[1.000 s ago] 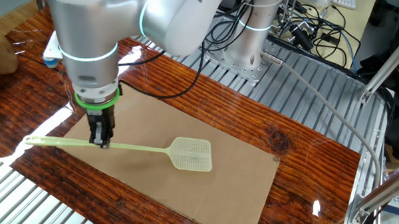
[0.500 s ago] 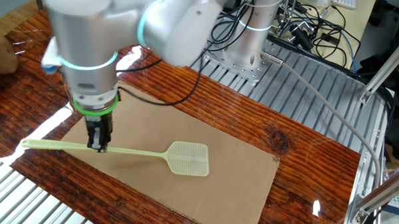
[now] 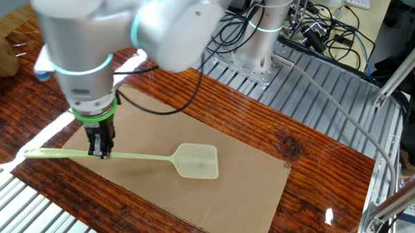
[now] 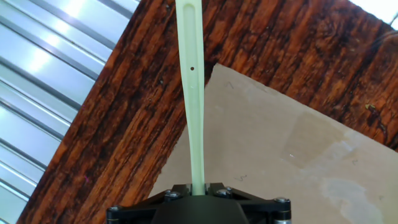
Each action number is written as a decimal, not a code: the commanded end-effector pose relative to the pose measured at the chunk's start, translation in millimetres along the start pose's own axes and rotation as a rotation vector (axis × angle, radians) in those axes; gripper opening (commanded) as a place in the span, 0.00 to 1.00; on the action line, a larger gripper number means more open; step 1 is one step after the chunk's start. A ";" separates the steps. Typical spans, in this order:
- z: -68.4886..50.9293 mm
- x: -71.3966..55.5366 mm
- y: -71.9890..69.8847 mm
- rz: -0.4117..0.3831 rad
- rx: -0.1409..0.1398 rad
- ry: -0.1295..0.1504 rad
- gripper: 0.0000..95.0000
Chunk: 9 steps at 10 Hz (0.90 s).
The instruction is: Swat with a flyswatter
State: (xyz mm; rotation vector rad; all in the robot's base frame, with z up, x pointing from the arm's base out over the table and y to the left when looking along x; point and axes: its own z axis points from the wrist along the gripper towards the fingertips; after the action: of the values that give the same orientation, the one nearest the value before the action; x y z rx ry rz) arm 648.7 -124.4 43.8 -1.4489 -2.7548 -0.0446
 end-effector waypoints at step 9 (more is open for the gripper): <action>-1.8 0.7 -1.5 0.013 -0.074 -0.065 0.00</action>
State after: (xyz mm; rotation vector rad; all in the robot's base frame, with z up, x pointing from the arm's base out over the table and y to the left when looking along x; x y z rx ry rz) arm 643.8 -124.2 47.0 -1.5078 -2.8230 -0.0945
